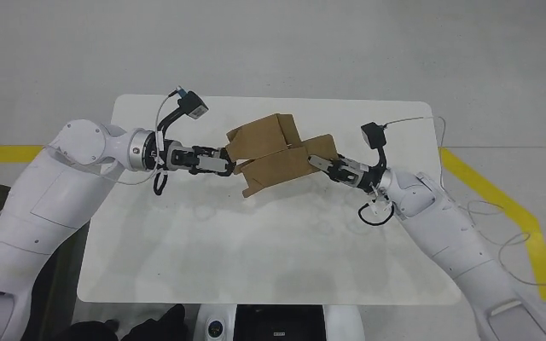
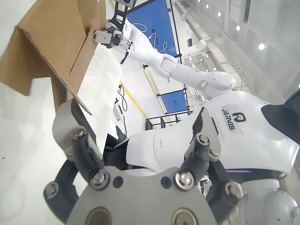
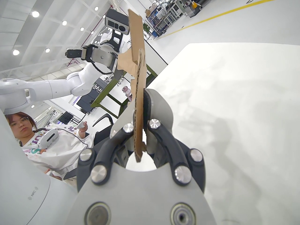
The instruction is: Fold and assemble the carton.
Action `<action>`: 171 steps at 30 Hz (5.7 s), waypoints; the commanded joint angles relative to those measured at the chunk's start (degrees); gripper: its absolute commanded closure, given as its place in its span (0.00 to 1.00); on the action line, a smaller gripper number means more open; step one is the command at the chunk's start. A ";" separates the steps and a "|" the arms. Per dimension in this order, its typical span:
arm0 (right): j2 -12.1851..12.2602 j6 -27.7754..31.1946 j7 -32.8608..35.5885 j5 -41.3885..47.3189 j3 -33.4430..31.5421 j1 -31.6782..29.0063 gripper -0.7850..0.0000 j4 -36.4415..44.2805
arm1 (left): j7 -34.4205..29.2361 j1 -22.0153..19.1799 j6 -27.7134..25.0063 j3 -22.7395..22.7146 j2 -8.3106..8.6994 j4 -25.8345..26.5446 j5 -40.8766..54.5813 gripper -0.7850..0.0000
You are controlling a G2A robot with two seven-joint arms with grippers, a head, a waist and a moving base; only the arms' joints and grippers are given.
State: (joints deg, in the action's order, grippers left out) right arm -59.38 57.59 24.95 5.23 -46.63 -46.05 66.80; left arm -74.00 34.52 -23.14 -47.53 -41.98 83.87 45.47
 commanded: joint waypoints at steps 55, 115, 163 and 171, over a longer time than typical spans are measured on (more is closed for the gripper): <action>-3.20 0.41 4.10 -0.34 -2.28 -0.15 1.00 -0.54 | 8.91 5.30 7.10 -5.88 -3.86 -6.10 -12.09 0.86; -3.69 -1.06 22.80 16.97 11.55 11.57 0.51 -5.50 | -0.60 4.22 5.12 -6.99 -6.14 0.90 -25.21 1.00; -6.62 0.41 21.33 26.43 27.30 19.04 1.00 -10.60 | -3.20 3.18 4.46 -5.22 -7.94 0.02 -28.59 0.00; -7.02 0.41 21.33 25.10 25.57 18.92 1.00 -11.59 | -3.23 4.51 3.55 -7.10 -8.33 -1.81 -16.79 0.00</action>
State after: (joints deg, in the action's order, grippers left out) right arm -66.35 58.00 46.28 30.56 -20.86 -27.09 55.30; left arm -77.05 38.90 -19.60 -54.49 -50.27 82.17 27.43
